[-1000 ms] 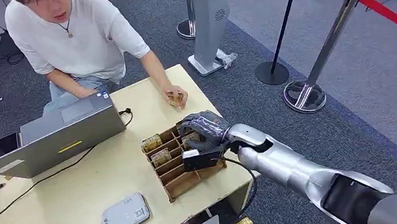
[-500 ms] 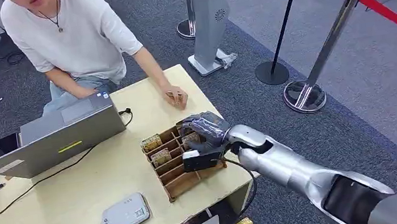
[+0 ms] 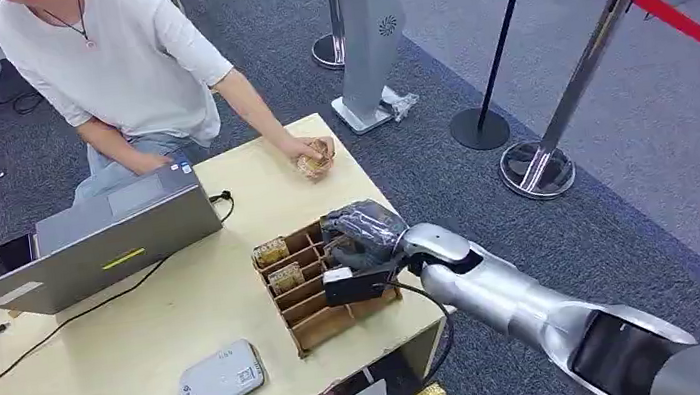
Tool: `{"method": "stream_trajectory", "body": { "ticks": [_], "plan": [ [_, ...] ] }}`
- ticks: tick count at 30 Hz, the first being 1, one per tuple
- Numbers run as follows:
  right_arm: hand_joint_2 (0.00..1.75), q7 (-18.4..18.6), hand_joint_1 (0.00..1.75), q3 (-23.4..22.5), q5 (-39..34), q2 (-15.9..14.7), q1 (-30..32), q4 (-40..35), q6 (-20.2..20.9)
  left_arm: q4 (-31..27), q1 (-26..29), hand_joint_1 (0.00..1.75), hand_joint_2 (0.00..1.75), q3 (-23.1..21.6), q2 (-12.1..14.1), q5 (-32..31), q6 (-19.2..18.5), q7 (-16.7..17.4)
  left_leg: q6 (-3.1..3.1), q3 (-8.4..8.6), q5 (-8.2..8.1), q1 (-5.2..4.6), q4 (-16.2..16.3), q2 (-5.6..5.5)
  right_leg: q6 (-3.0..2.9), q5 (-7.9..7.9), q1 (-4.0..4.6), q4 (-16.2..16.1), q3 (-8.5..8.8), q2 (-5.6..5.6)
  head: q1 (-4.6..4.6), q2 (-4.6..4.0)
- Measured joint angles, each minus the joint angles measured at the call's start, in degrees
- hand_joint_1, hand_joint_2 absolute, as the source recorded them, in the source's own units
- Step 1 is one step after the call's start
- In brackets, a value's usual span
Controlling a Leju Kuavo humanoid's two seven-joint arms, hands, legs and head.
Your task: Pass the card to the sensor for recognition and then transmit it.
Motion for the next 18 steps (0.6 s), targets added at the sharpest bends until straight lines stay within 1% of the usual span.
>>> {"method": "stream_trajectory", "body": {
  "ticks": [10,18],
  "plan": [
    [1.75,0.31,1.75,0.00,-0.63,-0.17,0.02,-0.52,-0.28,0.00,0.02,0.00,0.00,0.00,0.02,0.00,-0.09,-0.11,0.00,0.01,0.00,0.00,0.00,0.01,0.00,0.00,0.00,0.00,0.00,0.00,0.00,0.00],
    [1.75,-0.09,1.75,-0.04,-0.61,-0.44,0.02,-1.01,-1.53,0.00,0.01,0.00,0.00,0.00,0.02,0.00,-0.15,-0.20,0.00,0.00,0.00,0.00,0.00,0.02,0.00,0.00,0.00,0.00,0.00,0.01,-0.02,0.00]
  ]
}}
